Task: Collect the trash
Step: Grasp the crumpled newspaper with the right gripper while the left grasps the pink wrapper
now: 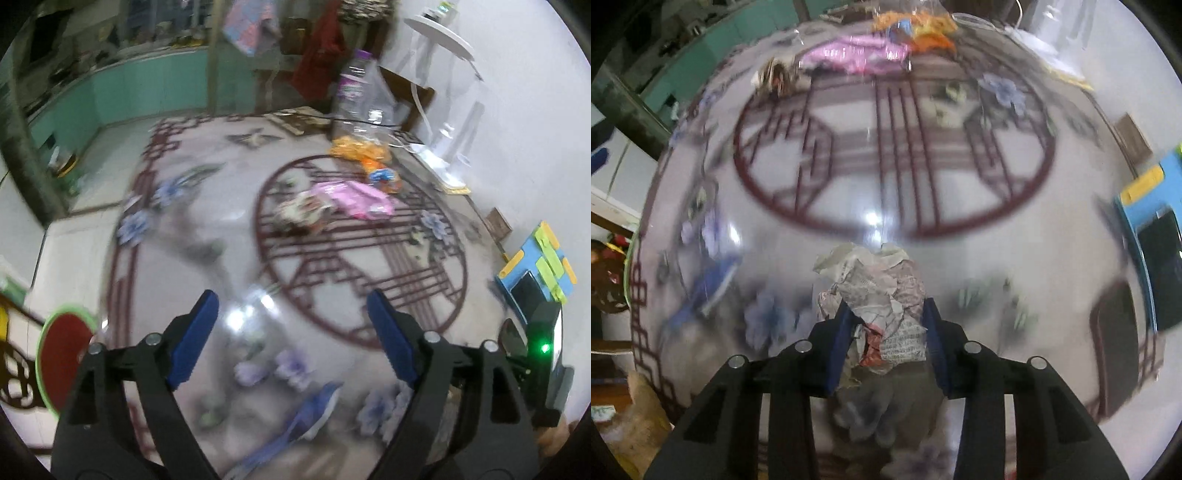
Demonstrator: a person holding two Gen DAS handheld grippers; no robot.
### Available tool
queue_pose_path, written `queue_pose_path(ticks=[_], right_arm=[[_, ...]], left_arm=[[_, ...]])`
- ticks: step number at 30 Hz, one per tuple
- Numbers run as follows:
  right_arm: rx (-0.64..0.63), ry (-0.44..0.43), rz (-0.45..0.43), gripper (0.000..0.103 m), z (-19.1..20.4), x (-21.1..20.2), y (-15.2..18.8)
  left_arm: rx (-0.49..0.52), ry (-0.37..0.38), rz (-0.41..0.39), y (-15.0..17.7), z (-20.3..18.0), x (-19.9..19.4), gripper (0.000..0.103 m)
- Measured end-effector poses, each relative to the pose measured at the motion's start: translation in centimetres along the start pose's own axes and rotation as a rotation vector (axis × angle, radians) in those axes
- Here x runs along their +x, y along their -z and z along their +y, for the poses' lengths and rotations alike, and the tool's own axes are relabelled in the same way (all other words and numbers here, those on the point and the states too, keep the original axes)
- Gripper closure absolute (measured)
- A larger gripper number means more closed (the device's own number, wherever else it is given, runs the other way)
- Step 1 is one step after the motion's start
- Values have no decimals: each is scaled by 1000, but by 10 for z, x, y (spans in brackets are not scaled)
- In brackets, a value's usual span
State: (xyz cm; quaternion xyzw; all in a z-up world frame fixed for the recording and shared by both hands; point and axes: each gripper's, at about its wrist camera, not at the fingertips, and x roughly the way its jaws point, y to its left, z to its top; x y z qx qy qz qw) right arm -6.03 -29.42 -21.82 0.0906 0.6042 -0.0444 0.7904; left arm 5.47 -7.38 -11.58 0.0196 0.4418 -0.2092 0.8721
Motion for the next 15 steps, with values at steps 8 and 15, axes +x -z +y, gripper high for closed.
queue_pose_path(ticks=[8, 15], right_arm=[[-2, -155, -52, 65, -14, 4, -54], [35, -295, -10, 64, -20, 23, -83]], left_arm=[[300, 4, 32, -77, -59, 91, 13], [597, 59, 228, -115, -99, 195, 12]])
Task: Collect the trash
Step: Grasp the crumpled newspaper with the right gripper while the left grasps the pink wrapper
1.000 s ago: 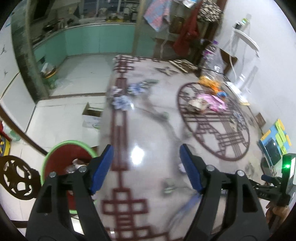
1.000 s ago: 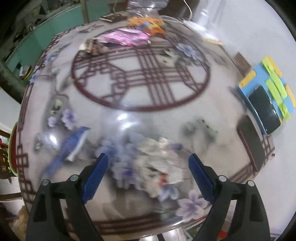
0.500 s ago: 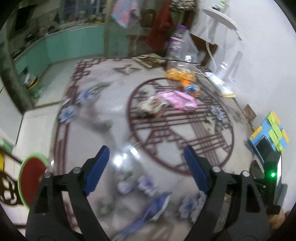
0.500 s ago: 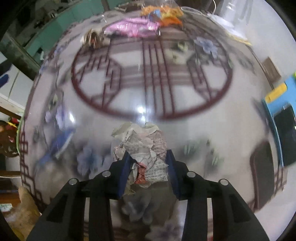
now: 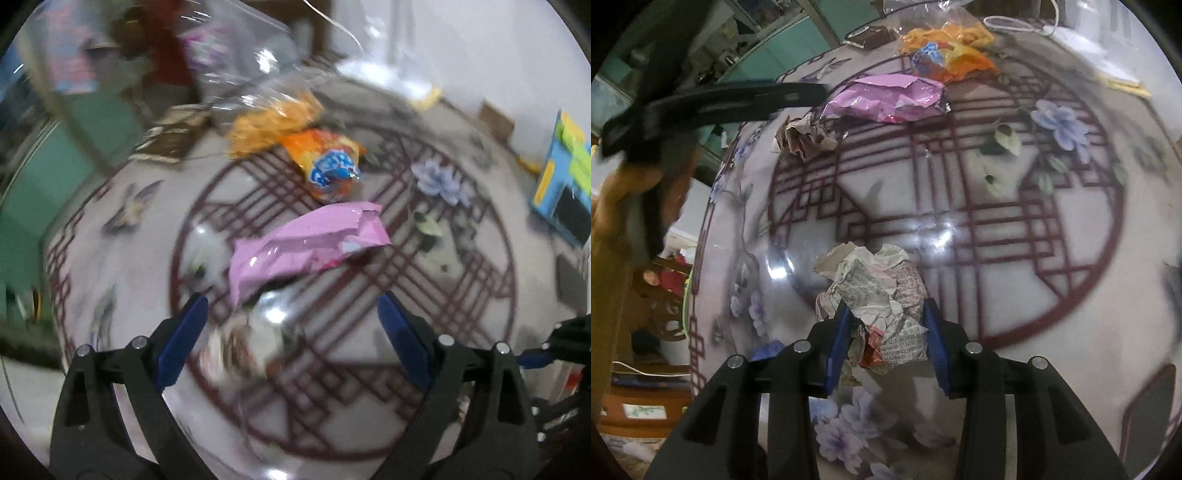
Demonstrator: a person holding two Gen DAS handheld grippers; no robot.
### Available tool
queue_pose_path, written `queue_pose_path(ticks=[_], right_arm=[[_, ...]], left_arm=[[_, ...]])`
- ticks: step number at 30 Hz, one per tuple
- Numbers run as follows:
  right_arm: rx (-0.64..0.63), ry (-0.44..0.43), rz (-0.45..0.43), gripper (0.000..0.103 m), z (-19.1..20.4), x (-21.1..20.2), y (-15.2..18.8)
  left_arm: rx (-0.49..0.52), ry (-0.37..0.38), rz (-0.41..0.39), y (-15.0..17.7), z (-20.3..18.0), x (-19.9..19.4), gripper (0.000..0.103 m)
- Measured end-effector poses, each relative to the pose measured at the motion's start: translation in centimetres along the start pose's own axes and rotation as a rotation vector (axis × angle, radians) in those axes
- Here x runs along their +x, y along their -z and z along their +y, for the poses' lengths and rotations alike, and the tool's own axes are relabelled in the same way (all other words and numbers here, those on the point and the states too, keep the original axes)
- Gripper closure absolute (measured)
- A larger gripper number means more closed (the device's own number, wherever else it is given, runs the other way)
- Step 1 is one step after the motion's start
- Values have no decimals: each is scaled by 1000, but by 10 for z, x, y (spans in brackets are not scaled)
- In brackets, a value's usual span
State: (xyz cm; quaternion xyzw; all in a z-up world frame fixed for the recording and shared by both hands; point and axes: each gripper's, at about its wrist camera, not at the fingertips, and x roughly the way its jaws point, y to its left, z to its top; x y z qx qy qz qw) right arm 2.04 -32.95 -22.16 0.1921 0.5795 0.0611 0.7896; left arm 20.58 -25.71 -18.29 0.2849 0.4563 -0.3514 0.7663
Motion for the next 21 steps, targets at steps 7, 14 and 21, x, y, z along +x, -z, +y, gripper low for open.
queue_pose_path(ticks=[7, 14, 21], right_arm=[[12, -60, 35, 64, -12, 24, -30], [26, -76, 20, 64, -25, 26, -50], [20, -55, 0, 64, -23, 15, -44]], left_arm=[[148, 43, 131, -30, 0, 68, 12], [155, 113, 158, -28, -5, 85, 60], [67, 139, 49, -29, -9, 32, 80]])
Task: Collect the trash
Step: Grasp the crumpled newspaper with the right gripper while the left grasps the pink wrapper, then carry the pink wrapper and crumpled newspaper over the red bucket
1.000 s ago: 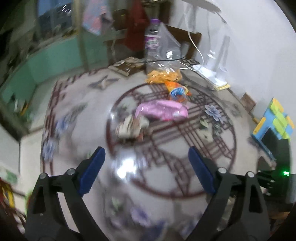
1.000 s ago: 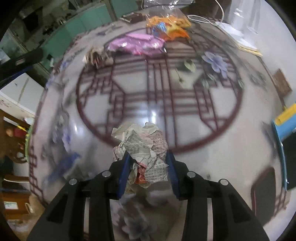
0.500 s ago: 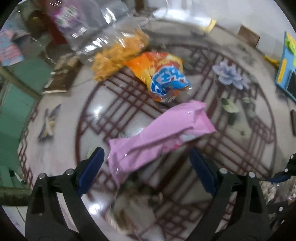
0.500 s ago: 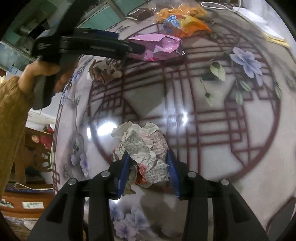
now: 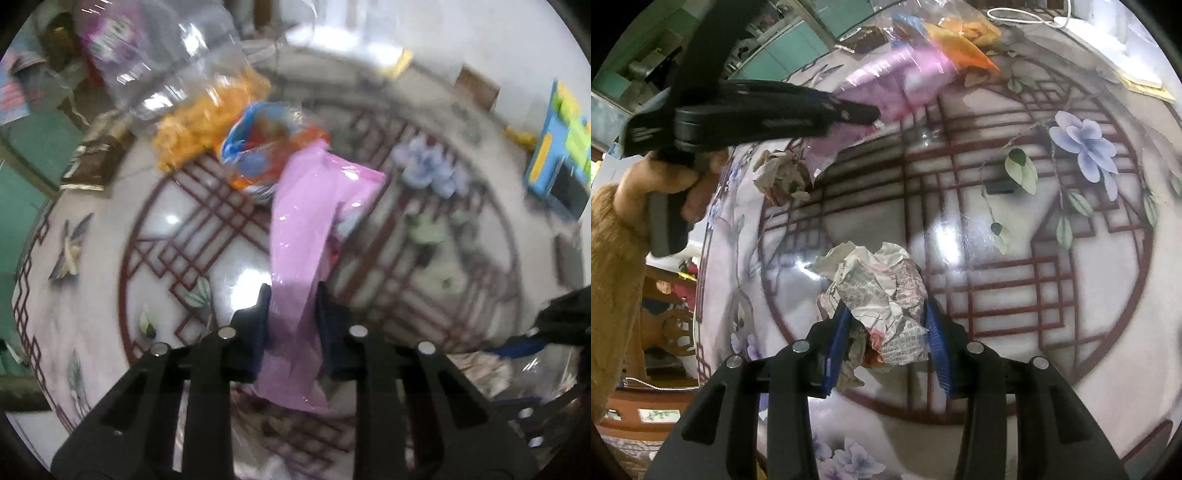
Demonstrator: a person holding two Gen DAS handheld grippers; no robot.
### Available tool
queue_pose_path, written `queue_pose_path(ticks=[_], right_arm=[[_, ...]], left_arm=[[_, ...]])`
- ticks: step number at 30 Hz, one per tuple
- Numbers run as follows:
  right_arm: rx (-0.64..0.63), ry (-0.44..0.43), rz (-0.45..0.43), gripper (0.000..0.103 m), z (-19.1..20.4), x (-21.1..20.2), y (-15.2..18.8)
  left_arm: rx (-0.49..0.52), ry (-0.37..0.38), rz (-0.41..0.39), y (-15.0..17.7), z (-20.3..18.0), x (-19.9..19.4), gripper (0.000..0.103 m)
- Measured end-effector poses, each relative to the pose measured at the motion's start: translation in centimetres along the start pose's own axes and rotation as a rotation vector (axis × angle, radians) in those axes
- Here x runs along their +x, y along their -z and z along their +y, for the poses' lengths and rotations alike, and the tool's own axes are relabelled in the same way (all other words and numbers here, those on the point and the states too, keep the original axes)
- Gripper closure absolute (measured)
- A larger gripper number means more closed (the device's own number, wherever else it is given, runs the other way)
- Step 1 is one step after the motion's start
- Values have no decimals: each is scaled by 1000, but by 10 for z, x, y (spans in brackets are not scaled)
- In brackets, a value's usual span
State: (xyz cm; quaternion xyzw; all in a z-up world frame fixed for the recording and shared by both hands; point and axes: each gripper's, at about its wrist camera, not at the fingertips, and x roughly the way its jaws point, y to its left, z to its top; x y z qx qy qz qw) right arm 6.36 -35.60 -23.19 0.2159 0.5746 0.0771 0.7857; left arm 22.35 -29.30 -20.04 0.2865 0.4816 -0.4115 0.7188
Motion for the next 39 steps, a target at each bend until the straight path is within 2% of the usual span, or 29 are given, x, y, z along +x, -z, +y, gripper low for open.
queue_pose_path(ticks=[4, 7, 12, 19, 21, 26, 39], right_arm=[[0, 10, -41, 64, 4, -22, 12], [-4, 18, -72, 64, 11, -35, 20], [-48, 52, -120, 63, 32, -55, 37], [-113, 63, -181, 63, 72, -71, 51], [-137, 64, -196, 63, 86, -75, 52], [-212, 54, -224, 64, 125, -79, 54], [-308, 42, -249, 63, 198, -70, 64]], left_arm=[[-129, -11, -112, 13, -10, -57, 81], [-226, -58, -188, 32, -25, -97, 81], [-368, -119, -246, 78, -53, -146, 81], [-514, -227, -322, 145, -64, -199, 81], [-548, -261, -348, 165, -65, -215, 81], [-613, -291, -379, 198, -61, -235, 81], [-683, -316, -427, 261, -36, -270, 81]])
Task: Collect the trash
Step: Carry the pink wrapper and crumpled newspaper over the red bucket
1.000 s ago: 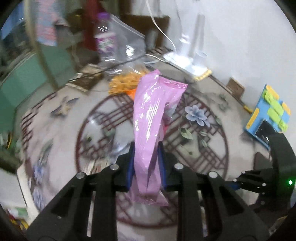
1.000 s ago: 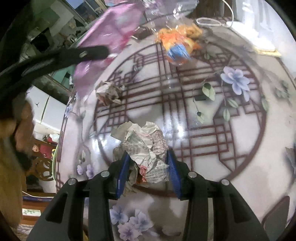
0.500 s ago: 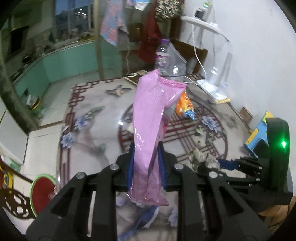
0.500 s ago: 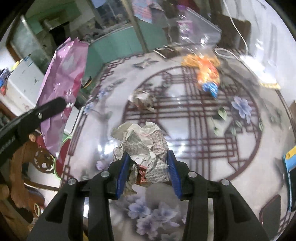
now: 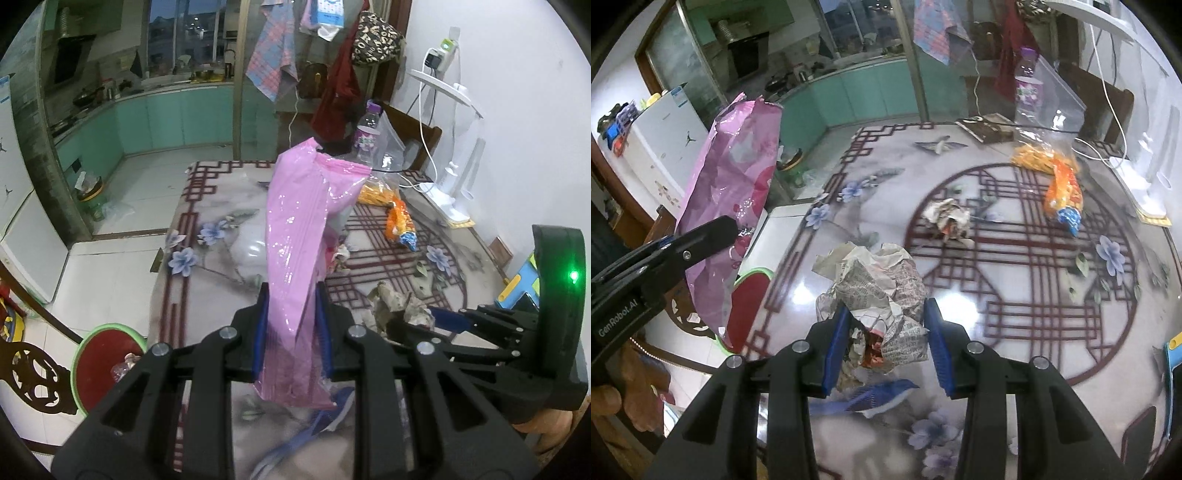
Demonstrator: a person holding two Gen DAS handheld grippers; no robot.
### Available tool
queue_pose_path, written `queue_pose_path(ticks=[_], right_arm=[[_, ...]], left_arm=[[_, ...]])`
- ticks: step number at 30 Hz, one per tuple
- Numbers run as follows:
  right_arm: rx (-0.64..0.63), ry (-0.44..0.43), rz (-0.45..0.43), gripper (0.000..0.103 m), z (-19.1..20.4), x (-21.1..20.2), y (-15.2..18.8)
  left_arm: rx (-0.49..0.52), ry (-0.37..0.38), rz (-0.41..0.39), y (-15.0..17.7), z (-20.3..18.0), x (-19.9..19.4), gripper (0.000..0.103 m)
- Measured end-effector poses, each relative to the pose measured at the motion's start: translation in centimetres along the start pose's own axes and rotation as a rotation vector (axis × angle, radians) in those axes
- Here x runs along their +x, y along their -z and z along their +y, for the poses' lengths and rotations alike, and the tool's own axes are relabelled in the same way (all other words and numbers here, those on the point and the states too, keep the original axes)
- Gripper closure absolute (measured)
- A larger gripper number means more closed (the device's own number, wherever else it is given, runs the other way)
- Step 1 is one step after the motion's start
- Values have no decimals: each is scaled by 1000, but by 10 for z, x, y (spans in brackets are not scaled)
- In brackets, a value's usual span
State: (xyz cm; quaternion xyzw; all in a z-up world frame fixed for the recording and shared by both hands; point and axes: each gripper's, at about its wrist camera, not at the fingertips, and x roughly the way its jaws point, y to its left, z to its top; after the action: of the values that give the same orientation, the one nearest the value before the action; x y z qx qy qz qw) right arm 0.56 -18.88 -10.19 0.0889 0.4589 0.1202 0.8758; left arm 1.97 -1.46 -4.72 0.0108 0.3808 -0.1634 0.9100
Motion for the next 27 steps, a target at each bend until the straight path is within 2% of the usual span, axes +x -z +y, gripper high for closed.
queue_pose_path(ticks=[10, 27], right_arm=[[-23, 4, 9, 63, 57, 14, -3], [-82, -34, 50, 63, 155, 55, -6]], left_arm=[[-20, -1, -1, 5, 49, -13, 81], [-82, -46, 31, 26, 149, -26, 81]])
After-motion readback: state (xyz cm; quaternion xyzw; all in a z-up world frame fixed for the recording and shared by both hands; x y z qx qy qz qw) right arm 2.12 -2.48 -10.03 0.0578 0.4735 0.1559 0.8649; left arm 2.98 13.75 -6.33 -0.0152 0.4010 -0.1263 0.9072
